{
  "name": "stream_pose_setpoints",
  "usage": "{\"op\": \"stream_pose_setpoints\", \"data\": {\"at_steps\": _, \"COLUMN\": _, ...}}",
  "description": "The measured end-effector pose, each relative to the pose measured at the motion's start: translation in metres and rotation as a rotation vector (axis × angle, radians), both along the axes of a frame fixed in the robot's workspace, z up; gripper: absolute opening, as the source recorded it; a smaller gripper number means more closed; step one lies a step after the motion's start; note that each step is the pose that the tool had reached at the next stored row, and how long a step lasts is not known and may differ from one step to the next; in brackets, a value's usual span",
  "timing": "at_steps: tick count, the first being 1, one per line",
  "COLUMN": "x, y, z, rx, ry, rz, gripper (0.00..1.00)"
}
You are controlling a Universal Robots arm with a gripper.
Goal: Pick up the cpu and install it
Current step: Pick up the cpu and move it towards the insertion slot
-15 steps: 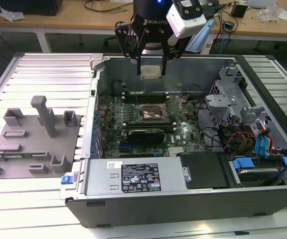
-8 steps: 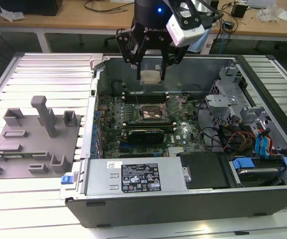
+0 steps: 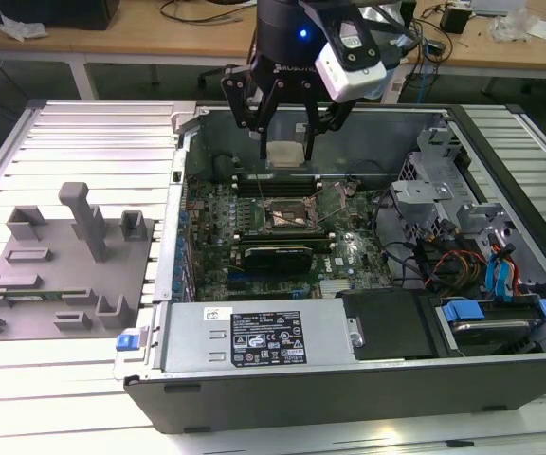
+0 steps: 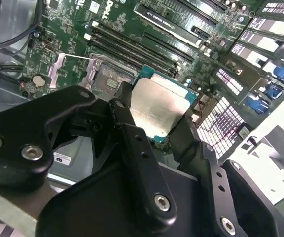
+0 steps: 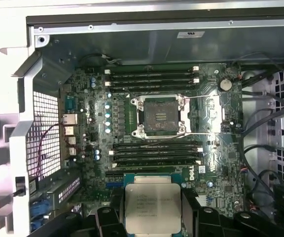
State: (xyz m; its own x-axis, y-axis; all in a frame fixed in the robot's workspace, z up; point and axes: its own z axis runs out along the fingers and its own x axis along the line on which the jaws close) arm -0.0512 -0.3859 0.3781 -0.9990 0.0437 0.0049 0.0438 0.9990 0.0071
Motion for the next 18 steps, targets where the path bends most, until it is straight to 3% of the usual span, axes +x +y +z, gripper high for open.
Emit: {"op": "stream_pose_setpoints", "data": {"at_steps": 18, "x": 0.0010, "y": 0.0051, "z": -0.0269, "rx": 0.0002, "ry": 0.0235, "rz": 0.000, "gripper": 0.55}}
